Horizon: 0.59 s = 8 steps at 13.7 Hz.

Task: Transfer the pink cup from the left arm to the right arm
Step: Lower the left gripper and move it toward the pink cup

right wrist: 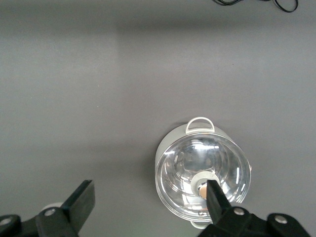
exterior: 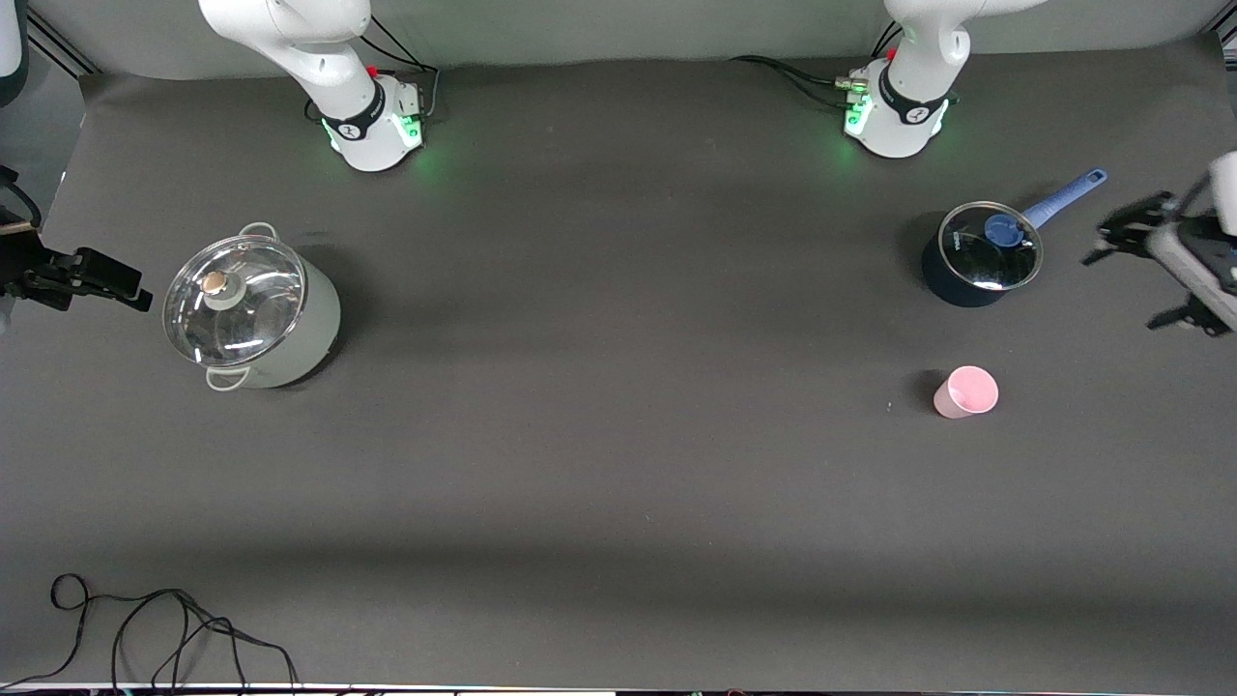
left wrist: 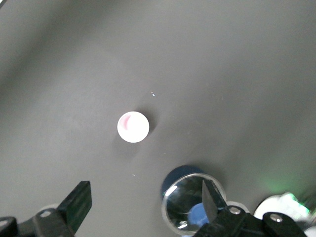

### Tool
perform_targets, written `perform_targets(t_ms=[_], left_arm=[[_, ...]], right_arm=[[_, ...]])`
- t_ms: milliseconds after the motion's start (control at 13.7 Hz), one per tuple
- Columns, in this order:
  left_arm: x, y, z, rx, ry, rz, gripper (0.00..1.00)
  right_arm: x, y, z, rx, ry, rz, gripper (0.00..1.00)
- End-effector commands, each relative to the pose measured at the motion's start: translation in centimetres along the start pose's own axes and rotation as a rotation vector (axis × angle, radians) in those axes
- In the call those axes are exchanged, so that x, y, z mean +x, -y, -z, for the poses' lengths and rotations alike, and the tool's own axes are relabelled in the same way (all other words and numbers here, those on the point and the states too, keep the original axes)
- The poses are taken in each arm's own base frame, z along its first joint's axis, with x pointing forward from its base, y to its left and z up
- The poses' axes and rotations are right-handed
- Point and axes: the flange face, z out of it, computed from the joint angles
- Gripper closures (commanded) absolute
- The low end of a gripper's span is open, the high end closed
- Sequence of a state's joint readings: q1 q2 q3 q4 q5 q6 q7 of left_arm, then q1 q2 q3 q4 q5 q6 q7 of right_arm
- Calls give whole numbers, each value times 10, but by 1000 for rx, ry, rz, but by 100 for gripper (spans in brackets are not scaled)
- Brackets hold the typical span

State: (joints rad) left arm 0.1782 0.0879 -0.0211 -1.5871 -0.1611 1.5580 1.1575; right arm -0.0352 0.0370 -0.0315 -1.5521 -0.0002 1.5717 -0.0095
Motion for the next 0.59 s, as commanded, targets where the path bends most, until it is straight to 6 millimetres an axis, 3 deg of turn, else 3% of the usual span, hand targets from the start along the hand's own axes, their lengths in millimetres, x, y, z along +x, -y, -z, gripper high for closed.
perform_targets(t_ms=[0, 220, 512], left_arm=[[-21, 42, -1, -61, -57, -200, 0], [-71, 88, -37, -126, -204, -354, 0], [-130, 127, -125, -294, -549, -525, 0]], right_arm=[[1, -1, 2, 5, 3, 13, 0], [1, -1, 1, 5, 4, 13, 0], [1, -1, 0, 5, 6, 11, 0]])
